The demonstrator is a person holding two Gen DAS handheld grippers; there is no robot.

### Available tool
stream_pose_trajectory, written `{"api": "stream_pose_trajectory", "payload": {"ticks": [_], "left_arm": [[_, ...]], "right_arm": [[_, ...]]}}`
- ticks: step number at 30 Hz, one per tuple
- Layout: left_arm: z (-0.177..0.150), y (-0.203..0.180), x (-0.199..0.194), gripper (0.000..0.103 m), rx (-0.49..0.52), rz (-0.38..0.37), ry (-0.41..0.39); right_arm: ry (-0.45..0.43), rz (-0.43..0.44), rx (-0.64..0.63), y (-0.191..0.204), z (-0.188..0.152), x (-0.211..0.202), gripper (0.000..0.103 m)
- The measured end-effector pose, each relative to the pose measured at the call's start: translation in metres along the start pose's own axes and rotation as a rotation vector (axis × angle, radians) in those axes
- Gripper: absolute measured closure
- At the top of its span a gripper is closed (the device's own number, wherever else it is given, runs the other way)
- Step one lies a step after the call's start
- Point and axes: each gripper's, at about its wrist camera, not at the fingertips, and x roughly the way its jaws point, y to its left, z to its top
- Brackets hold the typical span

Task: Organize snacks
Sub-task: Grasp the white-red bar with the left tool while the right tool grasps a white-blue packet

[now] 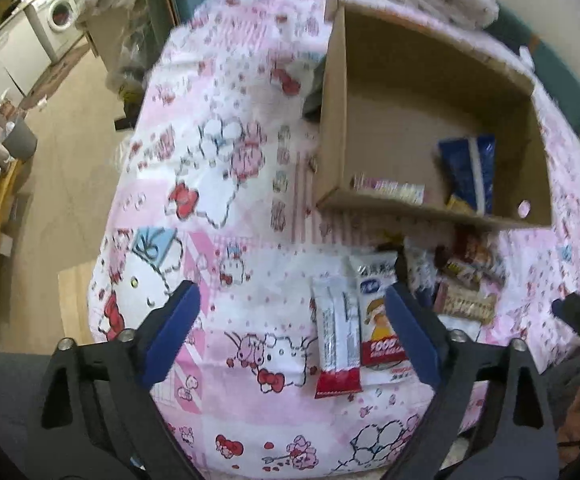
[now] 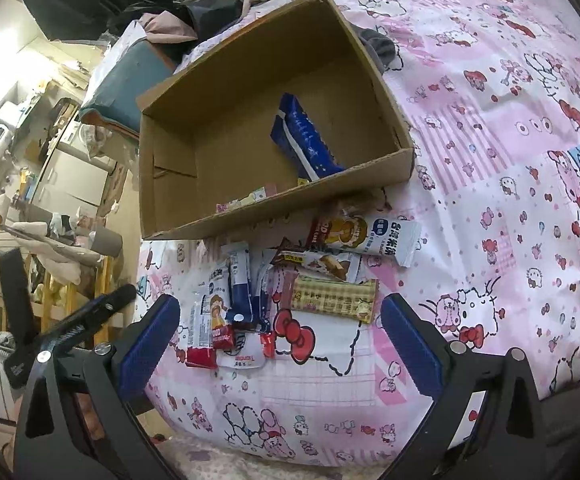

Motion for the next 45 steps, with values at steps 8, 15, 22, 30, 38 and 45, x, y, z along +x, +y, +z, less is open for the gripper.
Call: {"api": "stream_pose_trajectory", "payload": {"ticks": [8,15,22,30,38,45], "left_arm": [[-0.021,-0.022,0.068,0.041,0.074,0.007,0.244],[-0.035,-0.045,0.085,0.052,0.168,0.037,0.289],[-0.037,-0.038,0.073,0.076,0.142,0.021,0.276],[-0.027,-0.010,0.026,0.076,0.007,-0.008,0.152],[-0.024,-0.005,0.017,0.076,-0.016,-0.035,0.130],[-0.017,0.004,0.016,0.076,-0.041,-0.050,0.133]], "right_arm": [[-0.001,0.016,0.024,-0.003,0.006,0.003,0.000],[-0.002,0.022,0.061,-0.013,0.009,0.001,0.000],[0.006,0.035,0.126,-0.026,0.013,0.003,0.000],[0.150,0.081,0.010,0.007,0.005,0.032,0.030],[0.234,-0.055,-0.153,0.067,0.007,0.106,0.055],[0.263,-0.270,-0.299,0.095,0.002,0.151,0.083]]}}
